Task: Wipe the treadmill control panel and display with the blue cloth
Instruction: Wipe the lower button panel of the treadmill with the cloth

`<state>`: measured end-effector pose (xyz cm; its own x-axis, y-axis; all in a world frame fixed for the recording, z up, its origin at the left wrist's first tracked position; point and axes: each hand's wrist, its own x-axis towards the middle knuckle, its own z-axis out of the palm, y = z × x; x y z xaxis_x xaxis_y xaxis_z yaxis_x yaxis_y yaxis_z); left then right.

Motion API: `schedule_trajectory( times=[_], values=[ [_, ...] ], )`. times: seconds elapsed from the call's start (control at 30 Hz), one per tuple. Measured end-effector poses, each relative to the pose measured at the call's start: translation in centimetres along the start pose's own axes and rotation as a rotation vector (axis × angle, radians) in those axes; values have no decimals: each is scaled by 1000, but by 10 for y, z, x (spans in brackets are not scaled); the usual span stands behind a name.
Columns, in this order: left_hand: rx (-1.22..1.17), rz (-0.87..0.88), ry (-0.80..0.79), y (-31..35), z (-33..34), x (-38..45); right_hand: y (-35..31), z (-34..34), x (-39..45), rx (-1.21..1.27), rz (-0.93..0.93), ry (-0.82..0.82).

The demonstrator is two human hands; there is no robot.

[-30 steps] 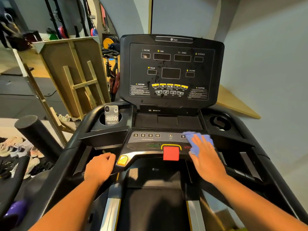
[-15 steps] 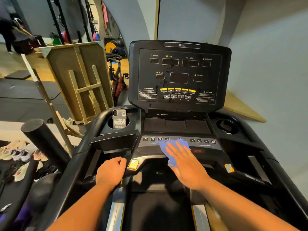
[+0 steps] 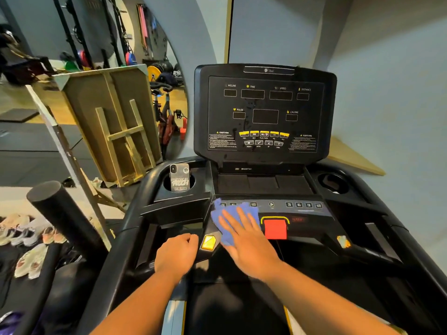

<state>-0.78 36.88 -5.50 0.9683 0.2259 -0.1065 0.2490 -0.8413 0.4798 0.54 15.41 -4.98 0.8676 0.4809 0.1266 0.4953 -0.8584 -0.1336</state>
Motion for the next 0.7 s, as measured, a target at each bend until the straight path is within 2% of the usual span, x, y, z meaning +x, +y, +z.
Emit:
schedule_trajectory(
  times=[0.07,0.1,0.2,0.3,0.33,0.43,0.53,0.6,0.7],
  values=[
    [-1,2,-25,-1,-1,1,28,-2,-22,39,-61,-1],
    [14,6,-33,0,-1,1,43,-4,-31,34,-9,21],
    [28,1,-42,2,-3,1,69,-11,-29,100,301,167],
    [22,10,-49,1,-2,2,33,-13,6,224,563,227],
    [17,11,-53,1,-2,1,13,-11,16,241,532,190],
    [-5,4,-64,-2,-1,2,-31,2,22,104,162,32],
    [-8,28,-88,-3,-3,2,-7,3,3,62,-36,10],
    [-13,51,-92,-5,-5,2,33,2,-14,47,-3,43],
    [-9,76,-85,-8,-3,3,104,-15,-44,51,257,154]
  ],
)
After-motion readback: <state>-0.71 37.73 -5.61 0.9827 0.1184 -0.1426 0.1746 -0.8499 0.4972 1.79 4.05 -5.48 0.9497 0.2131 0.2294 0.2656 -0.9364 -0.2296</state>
